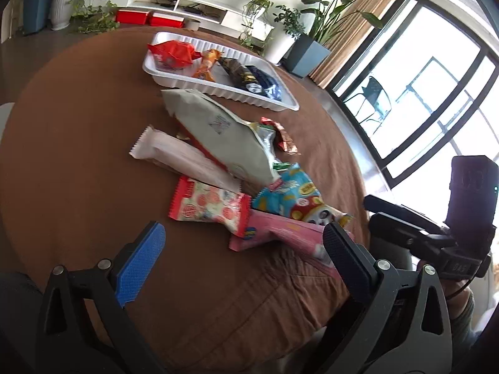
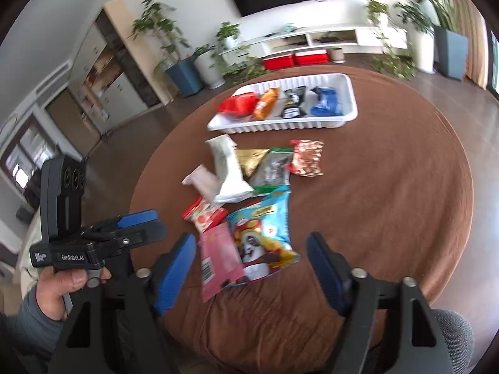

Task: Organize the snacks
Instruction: 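Withdraw both open tools from the tray toward the remaining pile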

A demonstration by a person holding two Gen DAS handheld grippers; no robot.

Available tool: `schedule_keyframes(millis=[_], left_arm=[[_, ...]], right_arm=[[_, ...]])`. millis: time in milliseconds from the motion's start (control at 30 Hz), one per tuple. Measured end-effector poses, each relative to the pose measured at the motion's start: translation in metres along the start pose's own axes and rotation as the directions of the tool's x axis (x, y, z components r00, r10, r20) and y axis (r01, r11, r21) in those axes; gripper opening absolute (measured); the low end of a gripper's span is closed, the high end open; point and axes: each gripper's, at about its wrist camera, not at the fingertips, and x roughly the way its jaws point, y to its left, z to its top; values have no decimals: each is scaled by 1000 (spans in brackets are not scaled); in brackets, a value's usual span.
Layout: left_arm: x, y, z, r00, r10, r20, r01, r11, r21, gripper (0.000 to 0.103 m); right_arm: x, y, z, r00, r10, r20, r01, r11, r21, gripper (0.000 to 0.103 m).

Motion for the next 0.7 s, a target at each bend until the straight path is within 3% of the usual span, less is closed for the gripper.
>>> schedule_keyframes(millis=[133,267,433,700], left_arm=[[-6,8,-2,1000,5,27,-3,997,-75,102],[-9,20,-1,1000,16,23,-14,994,-107,102],[-4,19,-2,1000,-3,8,3,995,-100,102],[-1,19,-4,1000,-21,-2,21,994,-111,102]], right_arm=[[3,10,-1,998,65,-26,-65,998,-11,60],[15,24,-10,993,98,-72,-102,993,-53,60],[31,20,-17,987,81,-135,-82,997,-4,60],[31,45,-27,983,118,-137,-131,988,-84,60]])
